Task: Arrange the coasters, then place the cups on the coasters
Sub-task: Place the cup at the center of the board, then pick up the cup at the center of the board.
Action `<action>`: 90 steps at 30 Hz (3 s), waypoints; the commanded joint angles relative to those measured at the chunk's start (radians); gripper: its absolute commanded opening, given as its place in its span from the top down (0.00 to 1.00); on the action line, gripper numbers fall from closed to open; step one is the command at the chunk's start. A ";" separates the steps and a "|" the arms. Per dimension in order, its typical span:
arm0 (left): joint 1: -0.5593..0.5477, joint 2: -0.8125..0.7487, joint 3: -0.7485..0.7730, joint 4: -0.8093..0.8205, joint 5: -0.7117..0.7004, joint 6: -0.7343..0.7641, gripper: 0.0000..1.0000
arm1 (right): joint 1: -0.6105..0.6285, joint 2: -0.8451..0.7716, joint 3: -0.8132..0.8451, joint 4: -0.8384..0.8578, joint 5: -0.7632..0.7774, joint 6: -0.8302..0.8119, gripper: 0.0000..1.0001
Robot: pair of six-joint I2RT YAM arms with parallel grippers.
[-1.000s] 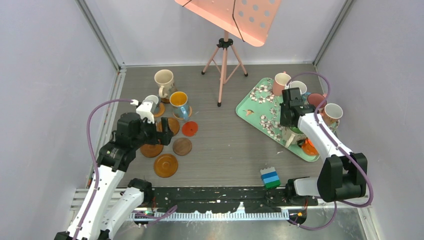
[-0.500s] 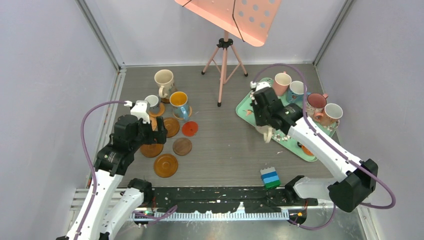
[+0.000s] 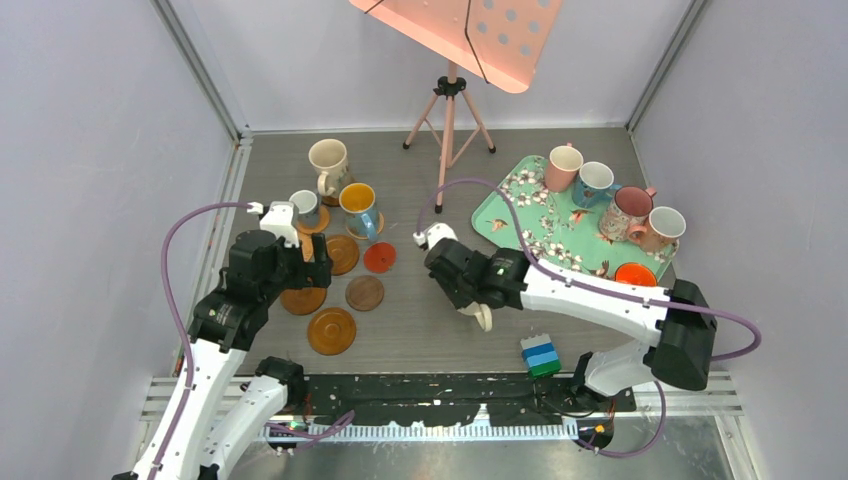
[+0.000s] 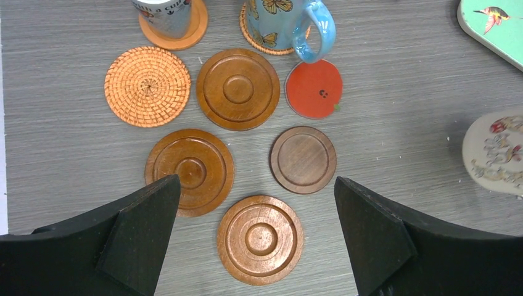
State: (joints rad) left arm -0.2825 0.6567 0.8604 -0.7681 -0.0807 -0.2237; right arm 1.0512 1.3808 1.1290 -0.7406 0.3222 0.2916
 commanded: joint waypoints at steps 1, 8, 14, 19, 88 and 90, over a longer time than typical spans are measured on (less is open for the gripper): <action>-0.004 -0.006 -0.006 0.017 -0.021 0.003 0.01 | 0.082 -0.001 0.020 0.142 0.087 -0.063 0.95; -0.004 0.006 -0.008 0.018 -0.010 0.001 0.01 | 0.152 0.009 -0.051 0.258 0.075 -0.135 0.95; -0.004 0.016 -0.013 0.024 0.013 -0.001 0.01 | 0.196 0.045 -0.074 0.274 0.118 -0.139 0.94; -0.004 0.029 -0.015 0.029 0.043 -0.003 0.01 | 0.199 0.116 -0.027 0.225 0.155 -0.057 0.90; -0.711 0.839 0.256 0.206 0.030 -0.421 0.87 | -0.112 -0.818 -0.264 -0.036 0.355 0.095 0.43; -0.712 0.839 0.260 0.197 0.033 -0.408 0.94 | -0.112 -0.820 -0.270 -0.034 0.354 0.095 0.43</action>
State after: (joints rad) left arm -0.9886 1.4925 1.0882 -0.5316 -0.0978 -0.6670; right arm 0.9405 0.5739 0.8658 -0.8013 0.6537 0.3950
